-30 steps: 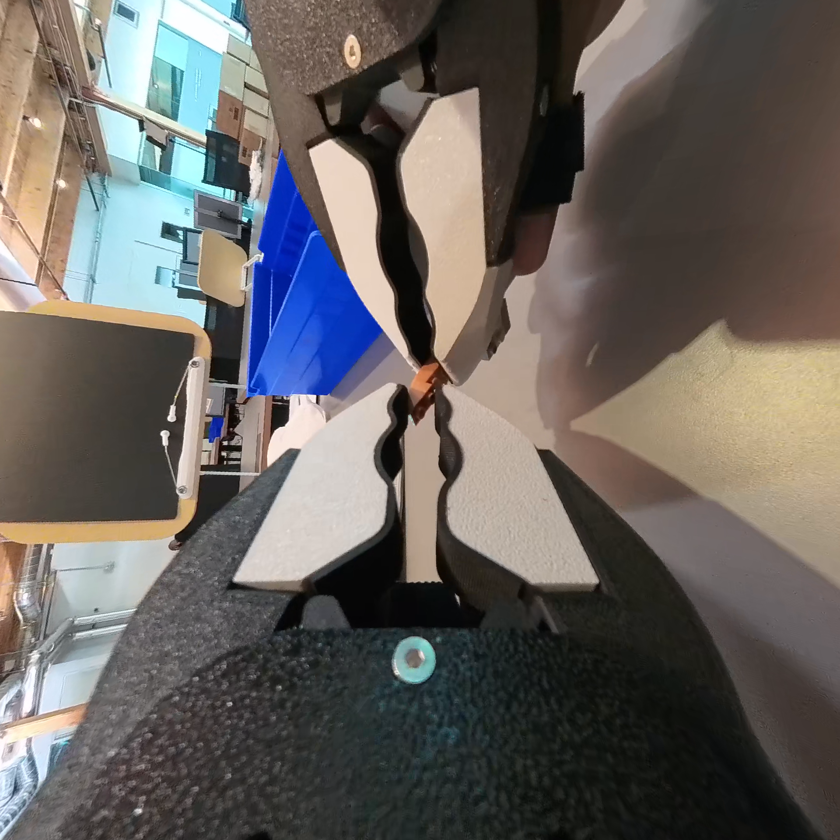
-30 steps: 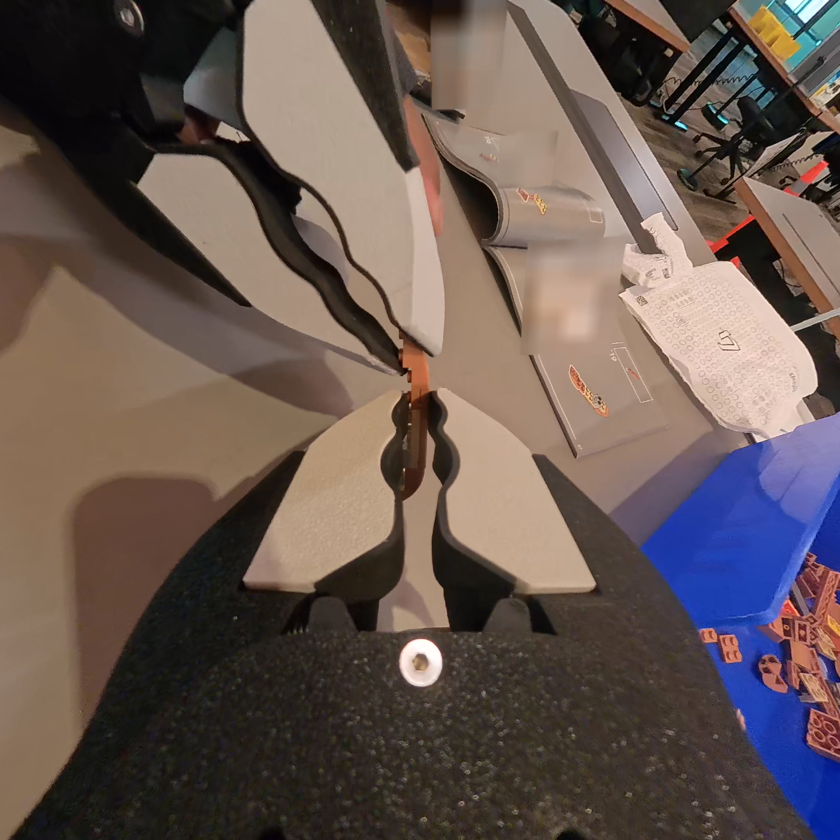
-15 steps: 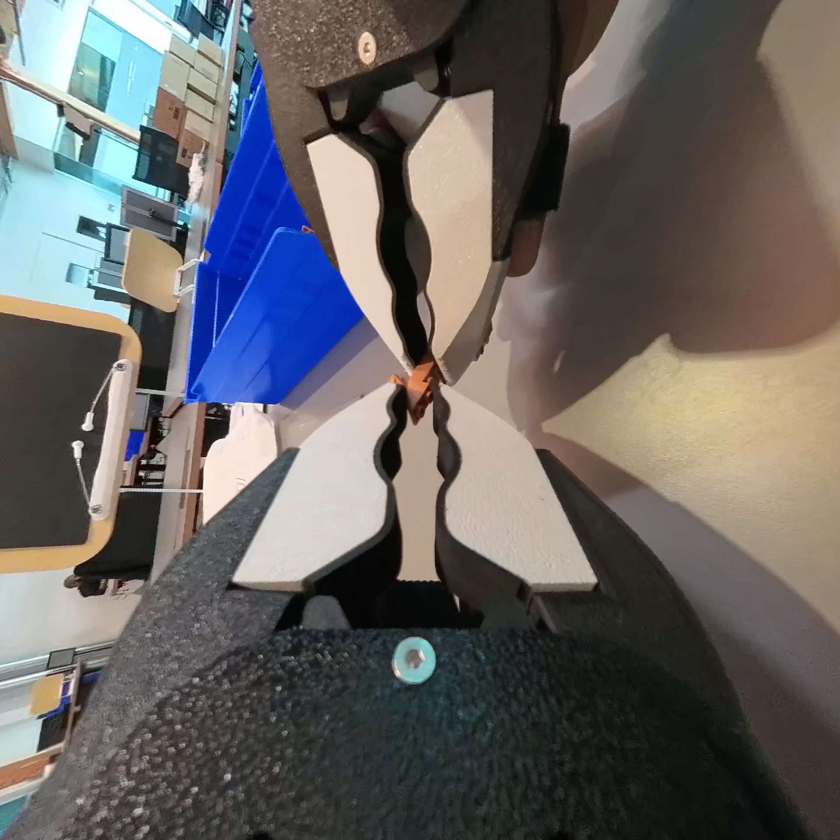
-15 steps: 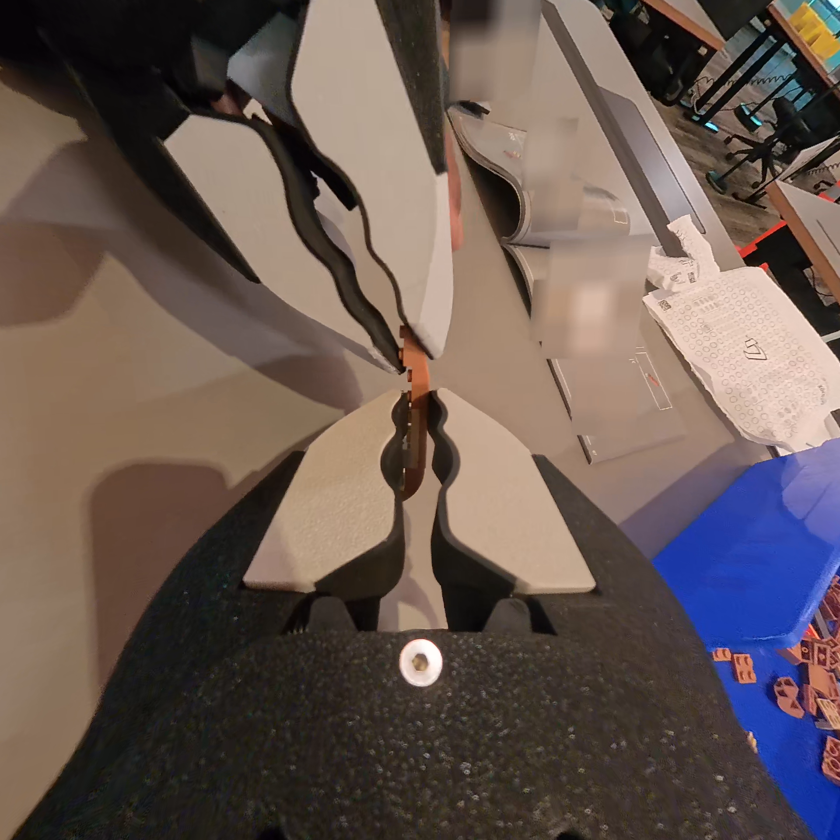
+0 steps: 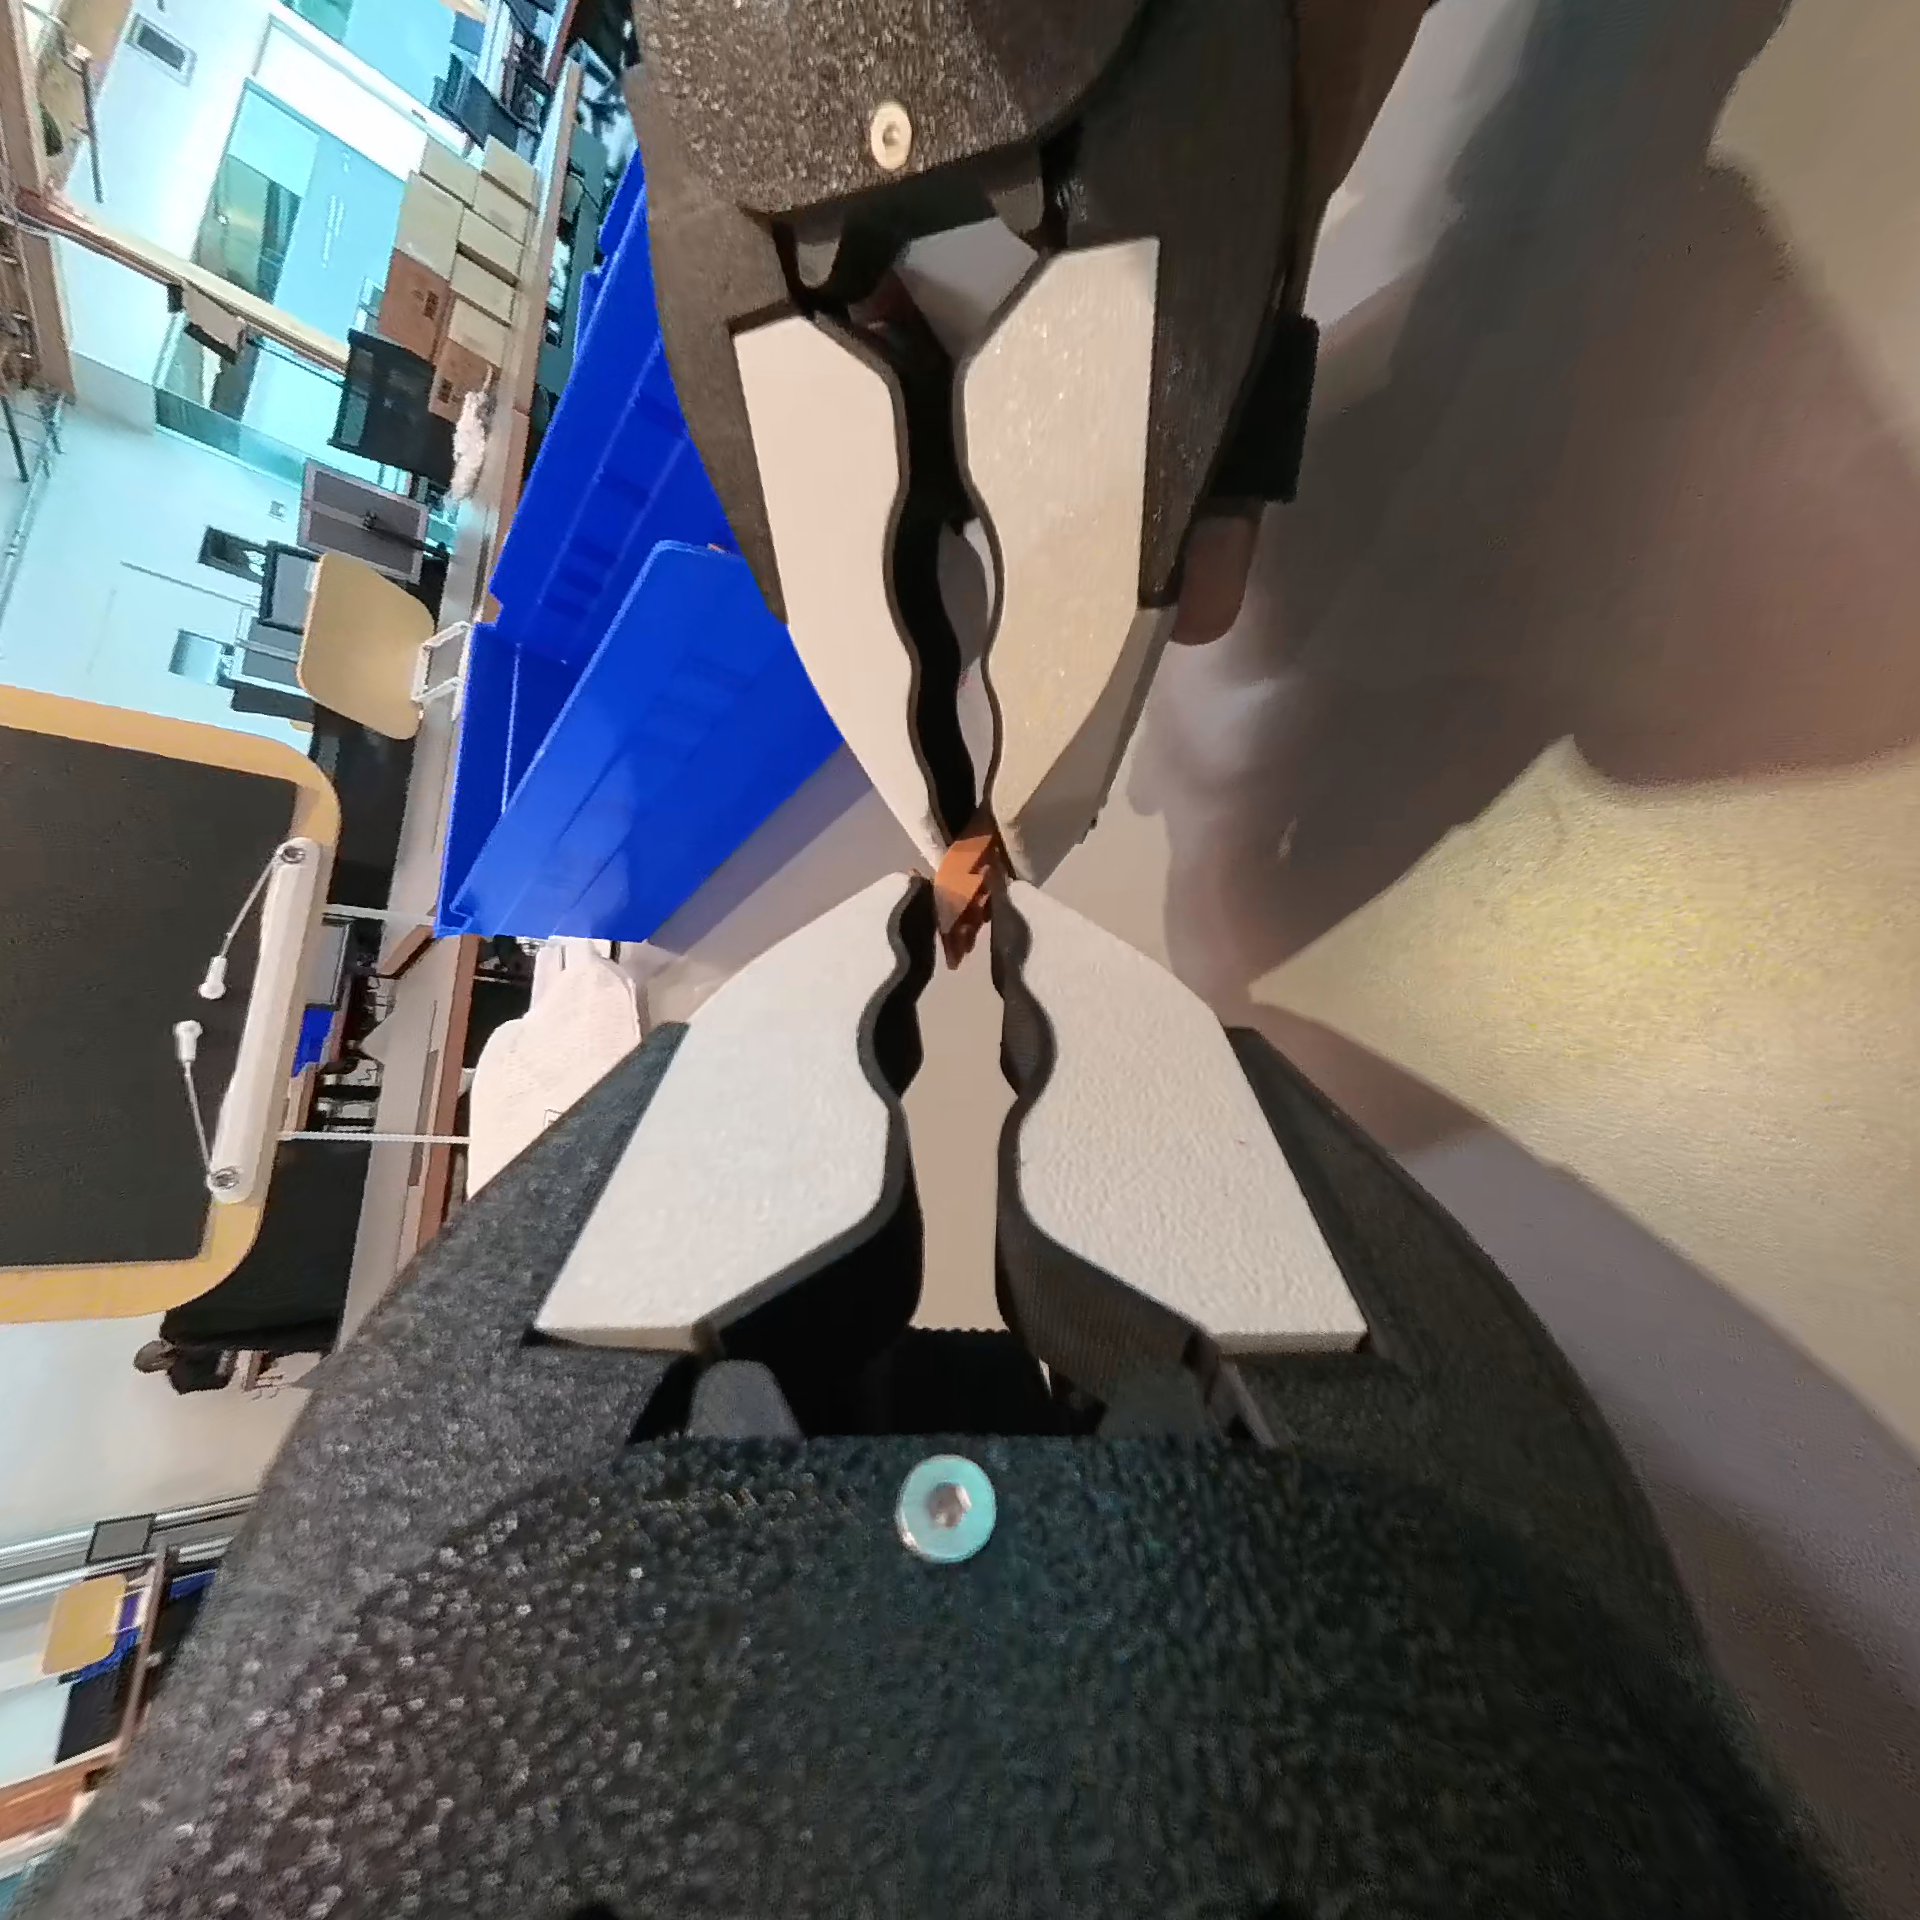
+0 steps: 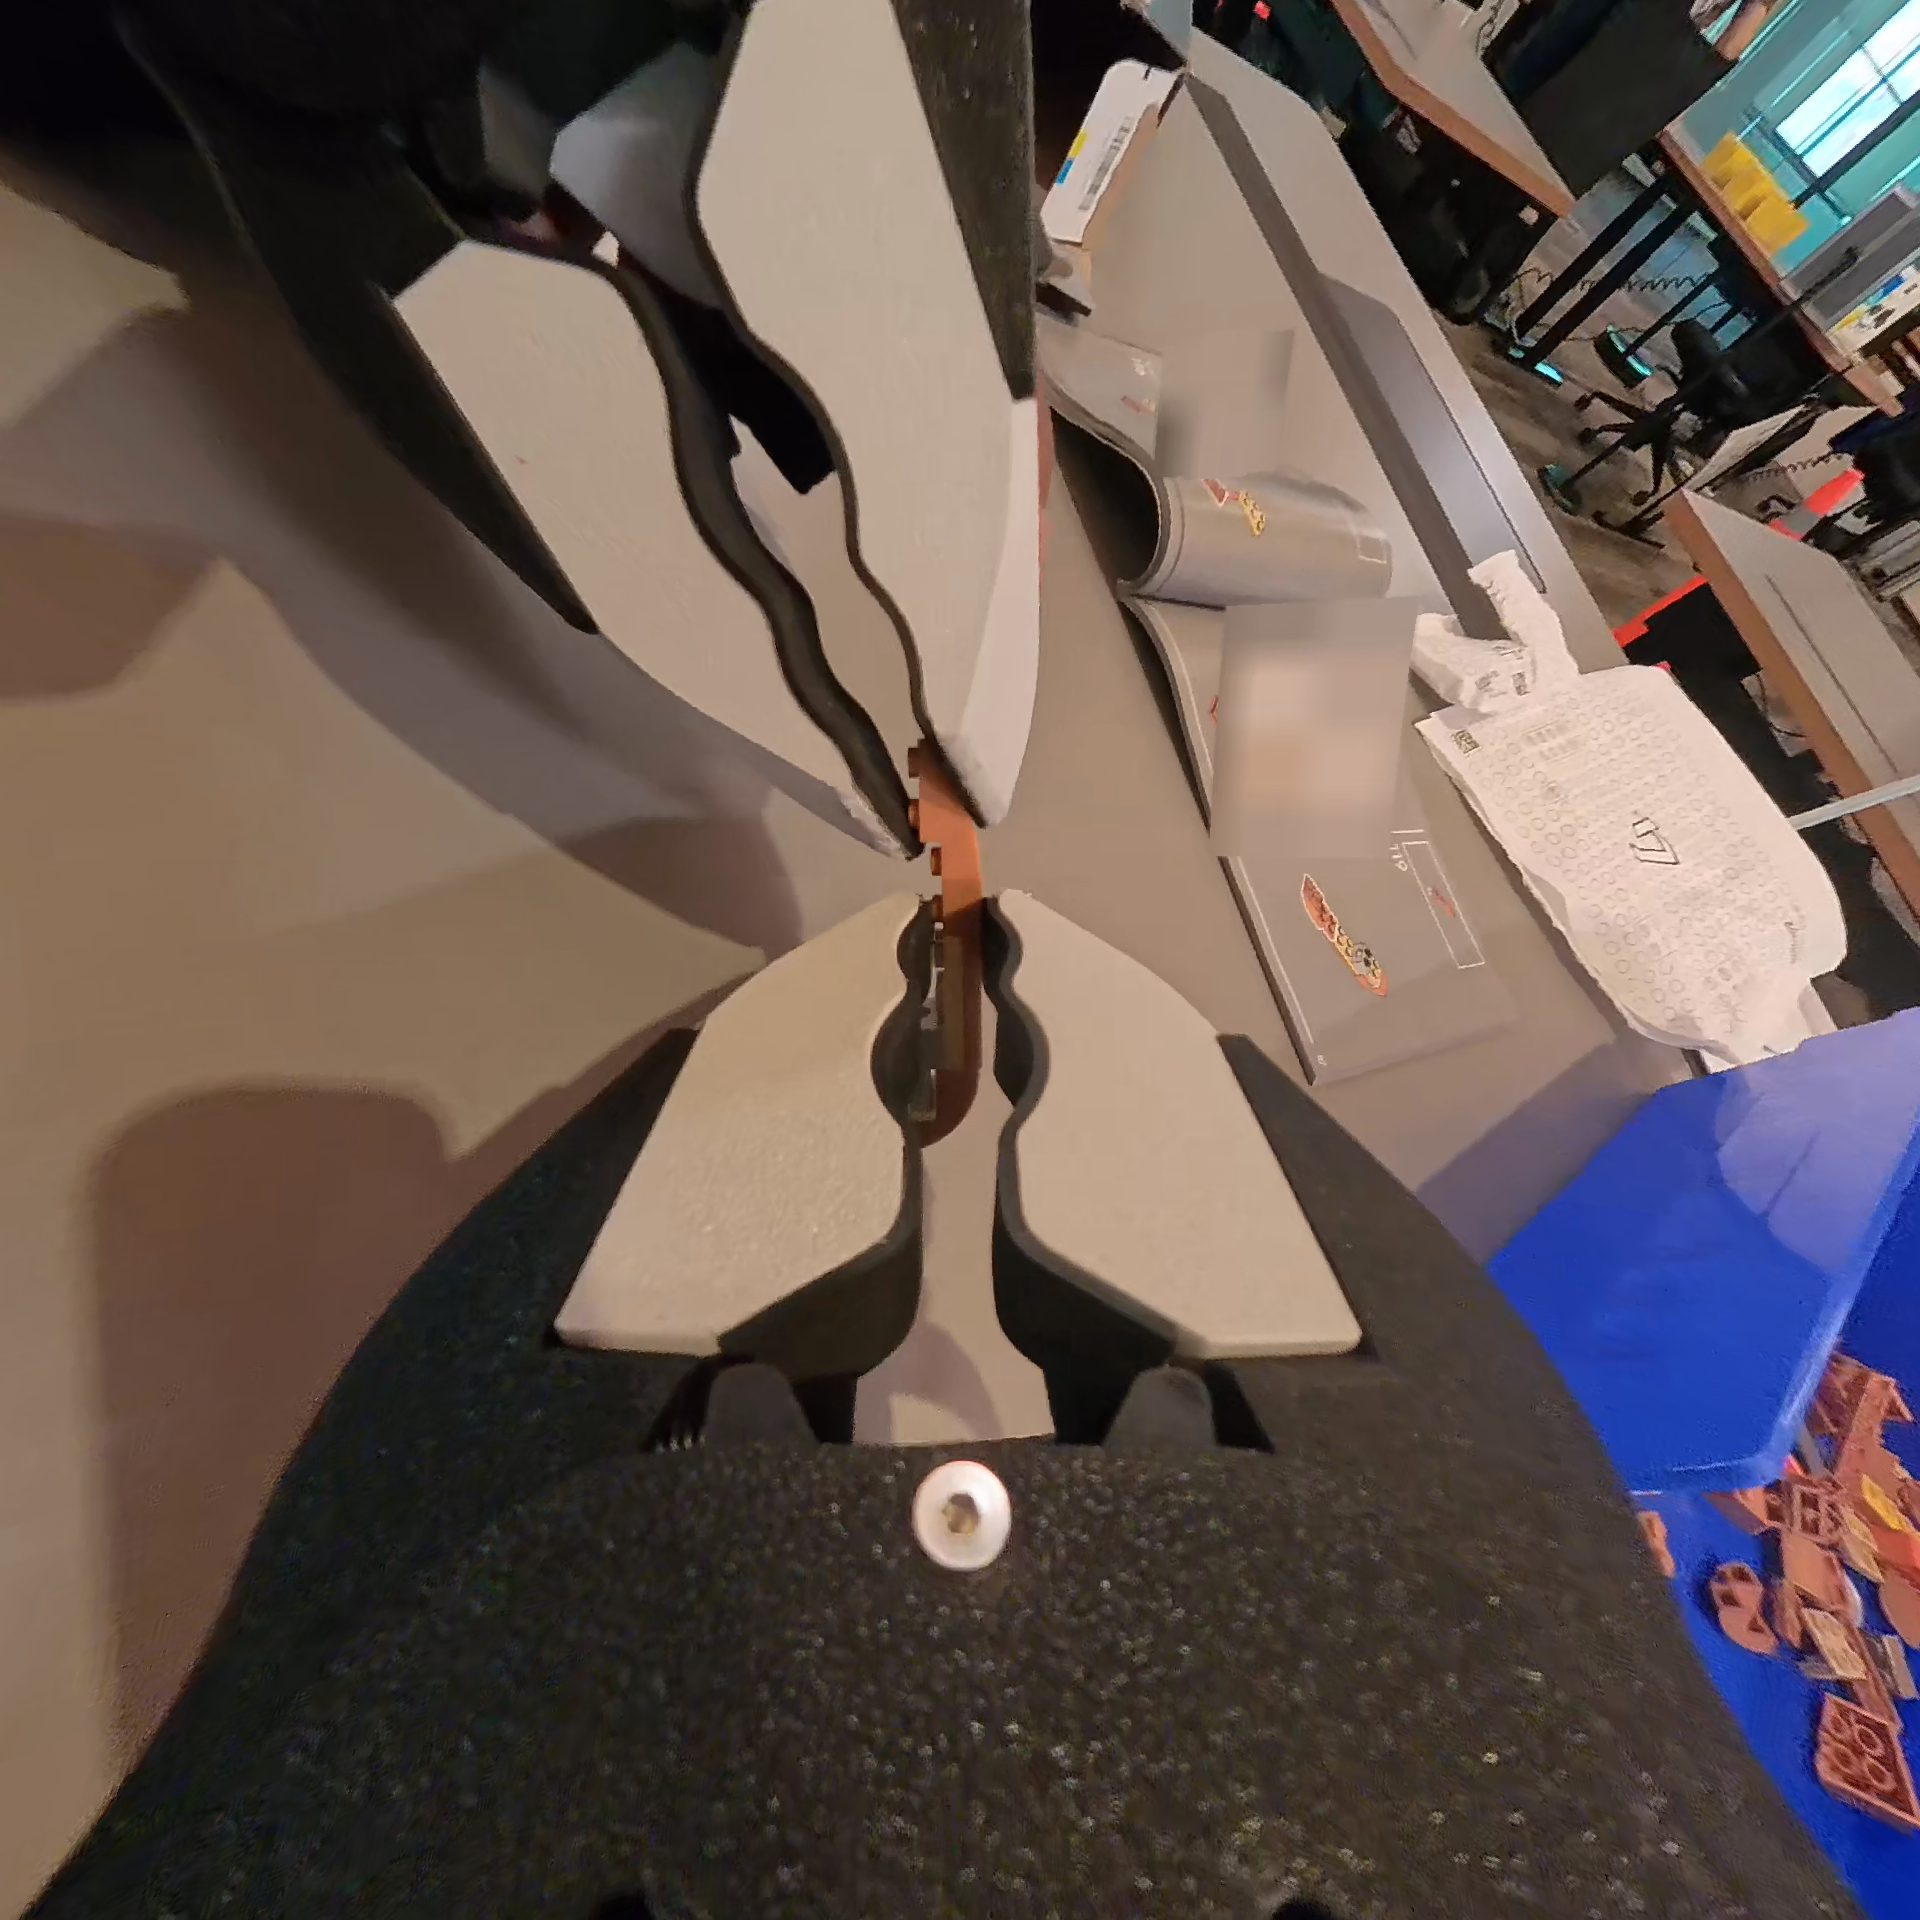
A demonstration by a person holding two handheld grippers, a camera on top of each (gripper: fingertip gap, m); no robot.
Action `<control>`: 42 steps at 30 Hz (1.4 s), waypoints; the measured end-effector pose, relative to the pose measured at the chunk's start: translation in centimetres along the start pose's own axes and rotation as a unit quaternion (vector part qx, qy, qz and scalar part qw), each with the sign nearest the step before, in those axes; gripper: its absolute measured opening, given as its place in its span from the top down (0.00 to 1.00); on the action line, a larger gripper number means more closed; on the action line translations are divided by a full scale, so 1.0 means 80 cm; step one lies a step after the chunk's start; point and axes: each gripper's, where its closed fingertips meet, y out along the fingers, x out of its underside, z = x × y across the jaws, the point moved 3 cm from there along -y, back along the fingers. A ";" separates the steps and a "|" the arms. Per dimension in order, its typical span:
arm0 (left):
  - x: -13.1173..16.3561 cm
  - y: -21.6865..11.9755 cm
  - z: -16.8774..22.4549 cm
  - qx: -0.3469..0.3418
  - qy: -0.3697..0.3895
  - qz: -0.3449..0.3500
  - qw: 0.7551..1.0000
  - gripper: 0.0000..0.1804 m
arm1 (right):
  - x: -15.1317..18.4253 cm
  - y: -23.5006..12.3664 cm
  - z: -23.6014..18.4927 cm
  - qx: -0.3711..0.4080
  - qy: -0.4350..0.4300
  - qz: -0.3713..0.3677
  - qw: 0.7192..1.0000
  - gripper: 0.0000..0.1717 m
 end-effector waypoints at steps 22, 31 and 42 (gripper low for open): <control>0.004 0.002 0.007 0.063 -0.055 0.029 0.996 0.95 | 0.005 0.002 -0.007 -0.022 -0.012 -0.024 0.999 0.96; 0.004 0.002 0.009 0.083 -0.078 0.038 0.993 0.95 | 0.006 0.003 -0.010 -0.045 0.002 -0.022 0.999 0.96; 0.050 0.026 0.018 0.186 -0.428 -0.034 0.884 0.95 | 0.031 0.006 -0.003 -0.049 -0.018 -0.066 0.996 0.77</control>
